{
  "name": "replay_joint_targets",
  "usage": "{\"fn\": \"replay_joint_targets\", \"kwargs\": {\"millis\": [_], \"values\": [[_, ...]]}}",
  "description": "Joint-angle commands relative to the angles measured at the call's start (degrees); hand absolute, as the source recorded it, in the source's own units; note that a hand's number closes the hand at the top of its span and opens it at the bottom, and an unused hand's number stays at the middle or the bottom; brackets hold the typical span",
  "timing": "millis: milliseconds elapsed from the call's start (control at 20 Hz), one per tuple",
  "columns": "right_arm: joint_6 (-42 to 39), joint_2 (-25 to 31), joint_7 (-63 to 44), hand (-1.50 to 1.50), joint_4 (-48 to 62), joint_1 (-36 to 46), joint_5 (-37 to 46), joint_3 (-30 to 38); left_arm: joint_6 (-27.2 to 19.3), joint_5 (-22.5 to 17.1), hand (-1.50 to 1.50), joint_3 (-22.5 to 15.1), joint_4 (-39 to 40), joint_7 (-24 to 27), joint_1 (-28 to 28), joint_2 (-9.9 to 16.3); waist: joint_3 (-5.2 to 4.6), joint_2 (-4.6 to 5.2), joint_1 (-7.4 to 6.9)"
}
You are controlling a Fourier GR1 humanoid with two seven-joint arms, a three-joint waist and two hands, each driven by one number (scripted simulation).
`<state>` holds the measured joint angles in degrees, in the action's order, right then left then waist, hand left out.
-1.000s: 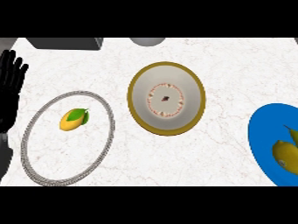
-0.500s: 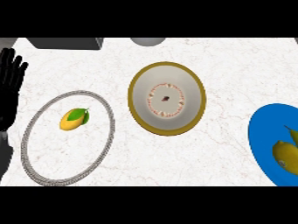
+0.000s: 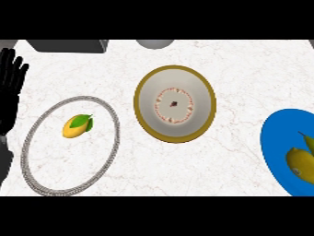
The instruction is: Pick the pear from the plate and place it in the bowl
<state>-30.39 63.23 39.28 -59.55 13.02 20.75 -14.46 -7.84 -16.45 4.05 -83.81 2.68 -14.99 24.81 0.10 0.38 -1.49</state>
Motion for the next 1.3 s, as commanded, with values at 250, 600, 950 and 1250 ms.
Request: {"fn": "replay_joint_targets", "kwargs": {"millis": [250, 600, 950, 1250], "values": [[-3.1, -3.72, 13.5, -1.5, 9.93, 5.85, 2.24, -4.41, 0.94, 1.38, 0.0, 0.2, 2.67, 1.5, -0.56, -0.91, -0.01, 0.08, 0.12], [-1.48, -4.37, 14.13, -1.5, 12.54, 7.82, 6.13, -8.03, -0.33, 2.4, 0.0, 0.27, 1.75, 0.56, -0.4, -2.81, -0.07, -0.21, 0.99], [1.2, -10.52, 13.17, -1.5, 19.4, 11.52, 8.98, -10.59, 2.1, 1.44, 0.0, 2.56, 1.28, -1.45, -1.92, -0.46, -0.04, -0.11, 0.68], [3.98, -15.83, 7.81, -1.5, 22.68, 12.34, 11.6, -11.13, 0.69, 2.93, 0.0, 1.83, -4.17, -1.52, 2.52, -3.06, -0.06, -0.31, 0.69]]}}
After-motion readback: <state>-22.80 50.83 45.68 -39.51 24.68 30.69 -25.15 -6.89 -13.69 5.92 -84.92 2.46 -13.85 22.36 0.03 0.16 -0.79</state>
